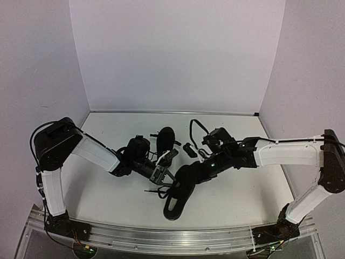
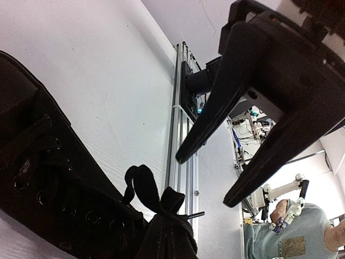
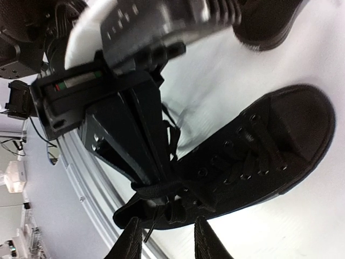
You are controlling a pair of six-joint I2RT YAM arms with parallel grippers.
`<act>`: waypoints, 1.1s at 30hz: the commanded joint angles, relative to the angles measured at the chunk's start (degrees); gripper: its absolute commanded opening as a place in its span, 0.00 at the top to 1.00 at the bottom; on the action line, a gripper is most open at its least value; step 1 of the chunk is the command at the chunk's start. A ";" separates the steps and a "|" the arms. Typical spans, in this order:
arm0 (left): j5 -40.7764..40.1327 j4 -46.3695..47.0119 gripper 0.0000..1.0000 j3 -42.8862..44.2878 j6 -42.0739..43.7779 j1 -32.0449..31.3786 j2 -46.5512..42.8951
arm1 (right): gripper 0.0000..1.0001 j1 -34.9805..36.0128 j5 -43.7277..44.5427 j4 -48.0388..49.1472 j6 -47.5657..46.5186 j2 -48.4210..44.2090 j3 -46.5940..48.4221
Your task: Tie the shoes
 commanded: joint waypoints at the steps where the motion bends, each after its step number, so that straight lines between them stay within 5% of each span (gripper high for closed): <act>1: 1.20 2.60 1.00 0.35 -0.03 -0.09 0.56 | 0.69 0.01 -5.34 4.79 3.20 -0.44 -3.05; 20: 0.82 1.26 1.00 0.68 0.60 -0.09 -0.05 | 0.72 0.24 -9.13 7.81 1.97 6.14 -2.29; 28: 0.64 -0.64 0.99 1.21 1.27 -0.02 -0.20 | 1.00 0.26 -9.69 7.70 1.41 4.79 -2.02; 33: -2.73 -14.19 0.69 2.75 8.47 2.15 -4.07 | 1.00 0.29 -7.16 6.22 2.22 1.26 -3.41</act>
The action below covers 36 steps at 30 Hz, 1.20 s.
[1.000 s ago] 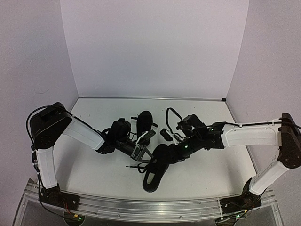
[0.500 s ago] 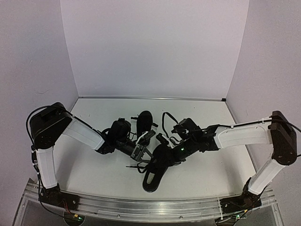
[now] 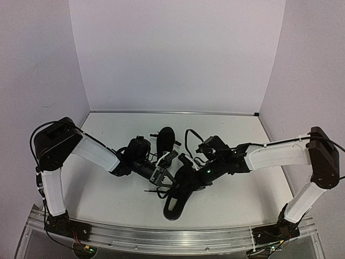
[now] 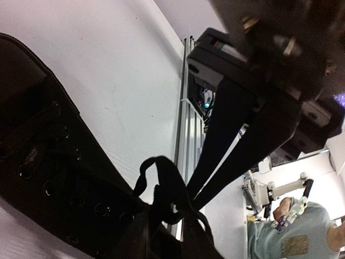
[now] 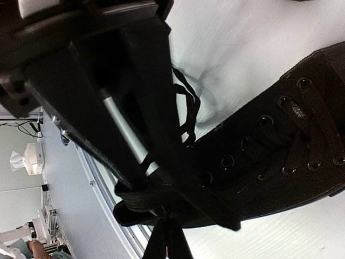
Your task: Tie the shoes
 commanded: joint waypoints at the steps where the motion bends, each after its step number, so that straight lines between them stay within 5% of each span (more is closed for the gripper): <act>1: -2.87 -12.71 0.64 2.48 7.62 2.87 -5.18 | 1.00 0.24 2.47 -0.54 0.47 -5.16 -0.79; 8: -18.20 -40.14 0.46 6.58 22.89 8.49 -16.37 | 1.00 0.23 4.77 -1.33 2.66 -8.86 -5.21; 15: -36.28 -53.58 0.47 6.64 30.14 7.70 -19.79 | 1.00 0.25 6.02 -1.70 4.35 -11.92 -8.14; 19: -46.80 -61.97 0.52 10.23 35.42 0.83 -16.14 | 1.00 0.28 7.16 -1.79 6.16 -13.42 -10.02; 36: -51.04 -62.42 0.53 11.80 42.44 -5.51 -4.99 | 1.00 0.24 13.15 5.41 13.50 -6.40 -13.52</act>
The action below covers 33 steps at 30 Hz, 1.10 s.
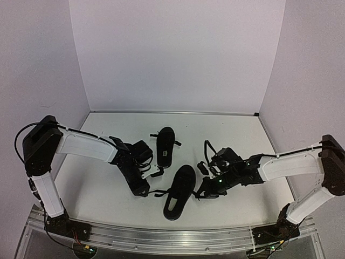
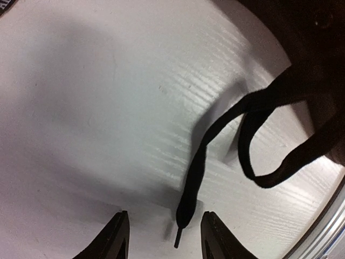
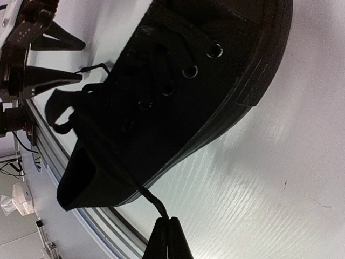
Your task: Tie the shoes
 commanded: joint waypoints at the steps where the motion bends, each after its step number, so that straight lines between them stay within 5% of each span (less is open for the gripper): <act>1: -2.20 -0.90 0.52 3.27 2.70 -2.41 3.25 | 1.00 0.27 2.26 4.16 1.88 2.70 -0.52; 3: -2.89 -1.17 0.54 4.09 3.41 -3.11 4.23 | 1.00 0.23 2.49 4.85 2.05 3.86 -0.74; 10: 0.15 3.55 0.97 4.92 1.03 -4.22 4.91 | 1.00 -0.69 4.76 7.93 3.42 7.54 -2.37; 19: 5.04 20.94 1.00 0.88 -5.86 -4.24 4.61 | 1.00 -3.88 6.69 14.05 3.43 13.59 0.38; 33: 4.24 31.31 1.00 7.04 -11.32 -3.37 10.83 | 1.00 -7.85 6.03 14.32 0.09 18.62 6.42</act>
